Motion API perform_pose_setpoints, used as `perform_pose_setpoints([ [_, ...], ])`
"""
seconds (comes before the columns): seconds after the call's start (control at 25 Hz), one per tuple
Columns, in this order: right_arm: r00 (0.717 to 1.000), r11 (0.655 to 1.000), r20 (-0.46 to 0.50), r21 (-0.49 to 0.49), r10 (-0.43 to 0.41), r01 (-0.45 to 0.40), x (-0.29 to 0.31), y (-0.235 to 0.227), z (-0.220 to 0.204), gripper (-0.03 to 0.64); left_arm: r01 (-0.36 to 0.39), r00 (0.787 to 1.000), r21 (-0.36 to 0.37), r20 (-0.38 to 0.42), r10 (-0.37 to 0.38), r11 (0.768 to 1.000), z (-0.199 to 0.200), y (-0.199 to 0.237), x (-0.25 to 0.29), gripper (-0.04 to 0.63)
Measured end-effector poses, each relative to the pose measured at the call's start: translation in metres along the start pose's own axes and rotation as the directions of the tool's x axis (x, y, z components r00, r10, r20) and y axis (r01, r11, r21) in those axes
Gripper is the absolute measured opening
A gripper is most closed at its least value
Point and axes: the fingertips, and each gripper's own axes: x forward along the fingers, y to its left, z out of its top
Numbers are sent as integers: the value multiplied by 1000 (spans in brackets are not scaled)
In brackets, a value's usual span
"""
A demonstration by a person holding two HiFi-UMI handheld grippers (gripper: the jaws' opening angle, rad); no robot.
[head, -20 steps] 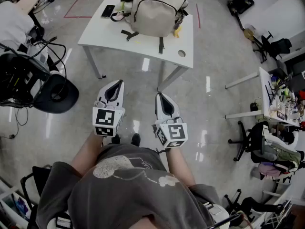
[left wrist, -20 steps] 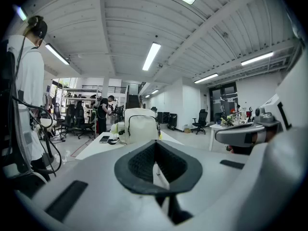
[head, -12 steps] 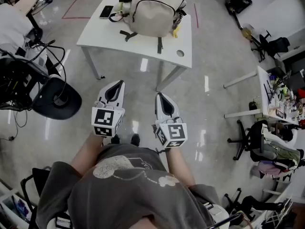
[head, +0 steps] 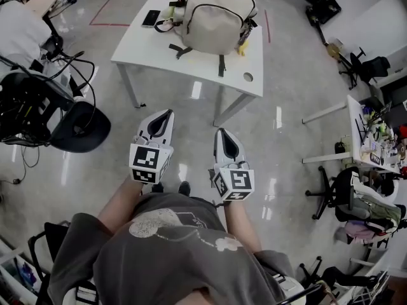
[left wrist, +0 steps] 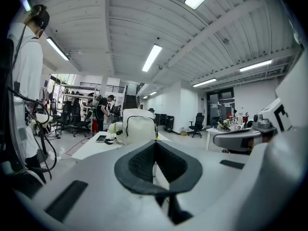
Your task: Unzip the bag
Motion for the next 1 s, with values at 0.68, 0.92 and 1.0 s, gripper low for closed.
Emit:
perform_pose_setpoints([
  [0.68, 997, 994, 37, 88, -61, 58, 23, 46, -14, 0, 15, 999, 95, -50, -11, 995, -34, 65, -23, 6],
  [0.92, 998, 995, 44, 87, -51, 47, 71, 12, -19, 0, 12, 999, 57, -34, -10, 998, -35, 74, 19, 6],
  [1.0, 998, 996, 52, 80, -42, 38, 89, 2, -18, 0, 4, 999, 48, -32, -2, 999, -35, 79, 33, 6],
])
